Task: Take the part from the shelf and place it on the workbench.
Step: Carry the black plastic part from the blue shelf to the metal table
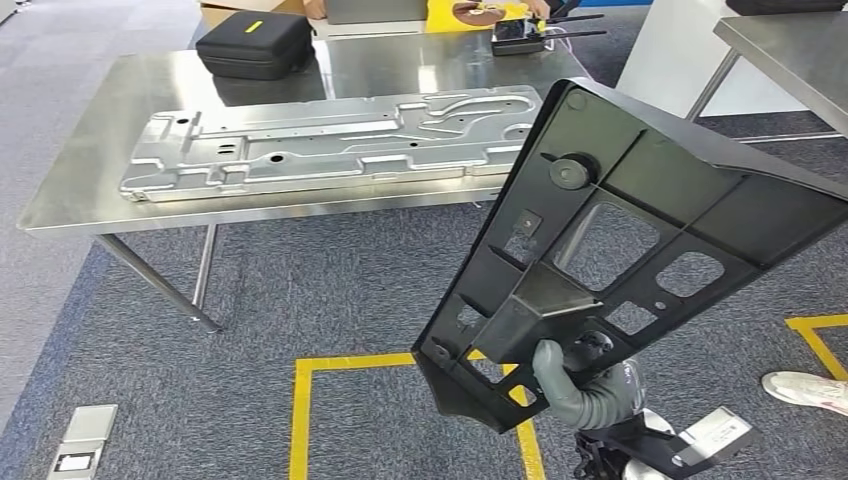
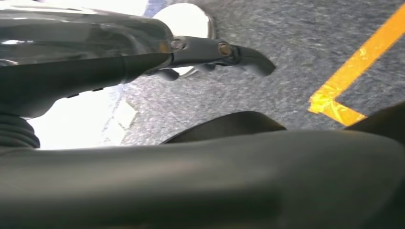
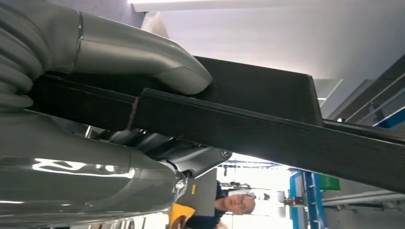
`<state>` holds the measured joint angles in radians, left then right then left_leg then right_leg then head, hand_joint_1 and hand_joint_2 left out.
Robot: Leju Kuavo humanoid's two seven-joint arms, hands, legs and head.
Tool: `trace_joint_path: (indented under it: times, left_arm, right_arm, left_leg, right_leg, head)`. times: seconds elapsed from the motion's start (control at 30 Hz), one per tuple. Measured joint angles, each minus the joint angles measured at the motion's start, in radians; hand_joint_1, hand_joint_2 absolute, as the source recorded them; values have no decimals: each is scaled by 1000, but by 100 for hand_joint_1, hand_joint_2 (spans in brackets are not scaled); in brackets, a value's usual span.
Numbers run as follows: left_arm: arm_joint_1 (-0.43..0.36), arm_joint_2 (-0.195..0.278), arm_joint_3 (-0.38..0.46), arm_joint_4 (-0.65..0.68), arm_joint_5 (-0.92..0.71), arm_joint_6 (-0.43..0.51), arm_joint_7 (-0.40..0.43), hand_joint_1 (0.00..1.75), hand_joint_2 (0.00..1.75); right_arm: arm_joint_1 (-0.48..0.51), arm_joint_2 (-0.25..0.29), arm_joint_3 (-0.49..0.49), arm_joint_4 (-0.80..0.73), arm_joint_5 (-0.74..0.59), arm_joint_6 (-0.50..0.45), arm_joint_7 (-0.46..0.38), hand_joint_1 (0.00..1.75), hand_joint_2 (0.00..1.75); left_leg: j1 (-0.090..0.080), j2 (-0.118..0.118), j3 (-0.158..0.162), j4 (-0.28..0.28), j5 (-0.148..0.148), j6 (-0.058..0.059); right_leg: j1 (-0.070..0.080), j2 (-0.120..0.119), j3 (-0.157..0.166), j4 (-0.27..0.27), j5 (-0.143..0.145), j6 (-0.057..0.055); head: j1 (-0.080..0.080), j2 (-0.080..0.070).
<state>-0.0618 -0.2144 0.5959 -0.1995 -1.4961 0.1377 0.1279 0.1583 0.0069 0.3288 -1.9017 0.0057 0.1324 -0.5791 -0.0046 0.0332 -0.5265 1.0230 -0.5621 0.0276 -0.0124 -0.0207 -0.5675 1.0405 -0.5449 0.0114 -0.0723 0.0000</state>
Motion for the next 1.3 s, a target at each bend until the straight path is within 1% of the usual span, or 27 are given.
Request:
trace_joint_path:
  times: [0.03,0.23,0.27,0.33,0.37,0.4,0.43,0.47,0.53,0.57,0.6,0.63,0.67,0.7,0.73,0.77,0.8,0.83,0.87,0.93,0.97,1.03,1.1,1.17,1.2,1.23,1.3]
  left_arm:
    - [0,0,0,0,0,0,0,0,175]
    - [0,0,0,0,-1,0,2,0,175]
    - [0,0,0,0,-2,-1,3,0,175]
    - [0,1,0,0,-3,-2,4,0,175]
    - [0,1,0,0,-4,-2,4,0,175]
    - [0,1,0,0,-4,-2,4,0,175]
    - [0,1,0,0,-4,-2,4,0,175]
    - [-1,1,0,0,-4,-2,4,0,175]
    - [0,0,0,0,-4,-4,3,0,175]
    - [1,0,0,0,-4,-4,3,0,175]
    - [1,0,0,0,-4,-5,3,0,175]
    - [2,0,0,0,-4,-5,3,0,175]
    - [2,0,0,0,-4,-5,3,0,175]
    - [2,0,0,0,-4,-5,2,0,175]
    - [2,0,0,0,-4,-5,2,0,175]
    - [1,0,0,0,-4,-5,1,0,175]
    - [1,1,0,0,-4,-5,1,0,175]
    - [0,1,0,0,-4,-5,1,0,175]
    - [0,1,0,0,-4,-5,1,0,175]
    - [0,2,0,0,-4,-5,1,0,175]
    - [0,2,0,0,-4,-5,1,0,175]
    - [0,1,0,0,-4,-5,1,0,175]
    - [0,1,0,0,-4,-5,1,0,175]
    - [-1,1,0,0,-4,-5,2,0,175]
    - [-1,1,0,0,-4,-5,2,0,175]
    - [0,1,0,0,-4,-5,2,0,175]
    - [0,1,0,0,-4,-5,3,0,175]
  right_arm:
    - [0,0,0,0,0,0,0,175,175]
    - [0,0,0,0,0,0,0,175,175]
    - [0,0,0,0,0,0,0,175,175]
    - [0,1,0,0,0,0,0,175,175]
    - [0,2,0,0,0,0,0,175,175]
    - [0,2,0,-1,1,0,0,175,175]
    - [-1,3,0,-2,1,0,0,175,175]
    - [0,3,0,-2,1,0,0,175,175]
    - [2,3,-1,-1,1,0,0,175,175]
    - [4,3,-1,-1,2,1,0,175,175]
    - [6,3,-1,0,2,1,0,175,175]
    - [7,3,-1,0,2,1,0,175,175]
    - [8,3,-2,0,2,1,0,175,175]
    - [8,3,-2,0,2,1,0,175,175]
    - [8,3,-2,1,2,1,0,175,175]
    - [8,3,-2,1,2,1,0,175,175]
    - [10,3,-2,1,3,0,0,175,175]
    - [11,4,-3,1,3,0,0,175,175]
    - [13,4,-4,1,3,-1,0,175,175]
    - [13,4,-5,0,3,-2,0,175,175]
    - [13,4,-5,0,3,-2,0,175,175]
    - [13,4,-5,0,3,-2,0,175,175]
    - [13,4,-6,0,3,-2,0,175,175]
    - [12,4,-6,0,4,-2,0,175,175]
    - [12,4,-6,0,4,-2,0,175,175]
    - [12,4,-6,0,4,-2,0,175,175]
    - [12,4,-6,0,4,-2,0,175,175]
  left_leg:
    - [0,0,0,-1,1,-3]
    - [0,0,0,-2,1,-9]
    - [-1,0,-1,1,0,-8]
    - [-6,-1,-3,2,0,0]
    - [-5,-1,0,-4,4,6]
    - [-3,1,4,-15,11,11]
    - [0,2,8,-26,17,15]
    - [4,3,12,-35,23,18]
    - [7,5,13,-38,25,19]
    - [8,5,13,-38,24,18]
    - [10,5,14,-37,23,16]
    - [14,5,15,-35,20,11]
    - [19,4,17,-30,15,4]
    - [25,4,19,-23,7,-7]
    - [28,3,18,-12,-2,-18]
    - [28,2,16,-2,-9,-27]
    - [26,2,14,6,-16,-31]
    - [24,2,13,9,-18,-29]
    - [22,1,13,7,-17,-24]
    - [21,1,15,3,-12,-12]
    - [21,0,15,1,-10,-9]
    - [20,0,16,-2,-7,-5]
    - [20,0,17,-5,-6,-4]
    - [21,0,17,-7,-7,-5]
    - [21,0,17,-7,-7,-8]
    - [22,0,17,-7,-8,-14]
    - [22,0,17,-8,-10,-29]
  right_leg:
    - [0,0,0,0,0,0]
    - [1,1,0,0,0,-1]
    - [-1,1,1,-1,1,1]
    - [-6,-1,1,-5,5,7]
    - [-8,-1,3,-7,5,12]
    - [-8,1,3,-5,2,15]
    - [-8,4,-2,7,-10,18]
    - [-8,9,-16,39,-32,20]
    - [-11,14,-72,155,-91,26]
    - [-13,15,-100,212,-110,30]
    - [-15,15,-117,243,-111,35]
    - [-18,15,-115,236,-92,40]
    - [-21,14,-94,189,-57,47]
    - [-24,11,-64,126,-25,54]
    - [-26,11,-38,70,-3,58]
    - [-26,11,-21,32,7,55]
    - [-27,11,-16,20,4,50]
    - [-27,13,-18,19,3,42]
    - [-28,14,-19,19,2,37]
    - [-29,15,-19,19,2,36]
    - [-29,14,-19,19,1,35]
    - [-27,14,-19,20,-2,30]
    - [-24,14,-19,20,-4,25]
    - [-22,13,-19,21,-5,22]
    - [-21,13,-19,21,-5,22]
    - [-21,13,-19,21,-6,22]
    - [-20,13,-19,21,-6,21]
  head:
    - [0,0]
    - [0,0]
    - [0,0]
    - [0,0]
    - [0,0]
    - [0,0]
    - [0,0]
    - [1,0]
    - [1,0]
    - [1,0]
    - [1,0]
    - [1,0]
    - [1,0]
    - [1,0]
    - [3,0]
    - [4,0]
    - [5,0]
    - [5,0]
    - [5,0]
    - [4,0]
    - [4,0]
    - [4,0]
    - [4,0]
    - [4,0]
    - [4,0]
    - [4,0]
    - [4,0]
